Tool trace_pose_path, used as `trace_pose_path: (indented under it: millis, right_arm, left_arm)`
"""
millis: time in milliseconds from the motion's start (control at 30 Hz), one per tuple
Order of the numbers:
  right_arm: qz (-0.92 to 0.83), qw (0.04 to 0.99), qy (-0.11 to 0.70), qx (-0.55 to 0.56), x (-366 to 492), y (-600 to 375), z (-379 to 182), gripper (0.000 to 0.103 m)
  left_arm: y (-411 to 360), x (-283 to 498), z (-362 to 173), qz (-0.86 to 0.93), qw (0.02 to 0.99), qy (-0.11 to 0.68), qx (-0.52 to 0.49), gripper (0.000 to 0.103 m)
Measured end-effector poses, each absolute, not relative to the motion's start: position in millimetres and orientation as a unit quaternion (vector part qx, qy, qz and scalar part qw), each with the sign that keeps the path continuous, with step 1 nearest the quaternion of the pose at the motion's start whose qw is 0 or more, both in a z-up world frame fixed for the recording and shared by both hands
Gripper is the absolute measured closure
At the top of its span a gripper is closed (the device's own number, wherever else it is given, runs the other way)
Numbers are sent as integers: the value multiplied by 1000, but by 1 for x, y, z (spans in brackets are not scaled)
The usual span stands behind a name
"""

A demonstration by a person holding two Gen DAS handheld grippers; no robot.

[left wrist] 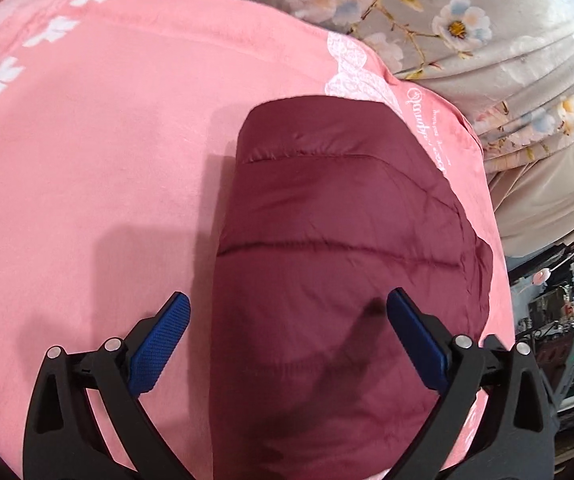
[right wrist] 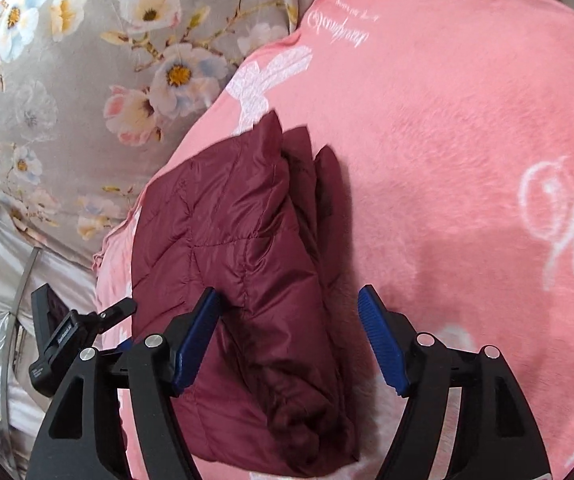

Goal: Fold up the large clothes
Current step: 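Release the bundle with the right gripper and reposition both grippers, then grasp the folded bundle with both grippers and lift it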

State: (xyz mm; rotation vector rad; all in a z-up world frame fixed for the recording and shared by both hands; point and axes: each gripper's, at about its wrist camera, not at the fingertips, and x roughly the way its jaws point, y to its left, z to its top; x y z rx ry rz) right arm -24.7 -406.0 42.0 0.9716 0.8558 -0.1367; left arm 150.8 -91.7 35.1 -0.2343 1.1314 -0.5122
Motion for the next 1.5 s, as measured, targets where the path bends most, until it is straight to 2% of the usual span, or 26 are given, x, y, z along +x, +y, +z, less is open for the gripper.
trace_pose_path:
  millis: [233,500,667,700,767,800,867,967,1100,1500]
  right_arm:
    - [-42,775,400,487,-15,-407,18,26]
    - [-35,787,402,466,1,-401,25,27]
    - [-14,780,400,480,10,-399,25,52]
    - [-13,784,400,475,10,-398,28,60]
    - [-20,798,400,451,10,-394,41,74]
    - [-24,805,398,439,9,-391,49,77]
    - [-31,818,391,420,6,-385,65,81]
    - [-50,849,370,374,-2,-372,100,82]
    - [-70,885,324,327,-16,-358,149,82]
    - [-70,947,178,257,-47,-323,276,82]
  left_arm:
    - [-97,170,5,-269,767,562,-153,5]
    - [-107,177,-11,-286,756,568,-155,5]
    - [-111,172,-6,-284,770,558,-121,5]
    - [-112,170,-3,-282,775,554,-112,8]
    - [-116,166,5,-280,787,542,-92,21]
    - [-117,161,13,-281,795,531,-77,25]
    - [-119,154,25,-285,807,514,-53,44]
    - [-123,139,52,-298,825,479,-21,59]
    - [-125,110,98,-314,854,414,13,60]
    - [-102,41,226,-354,906,228,34,60]
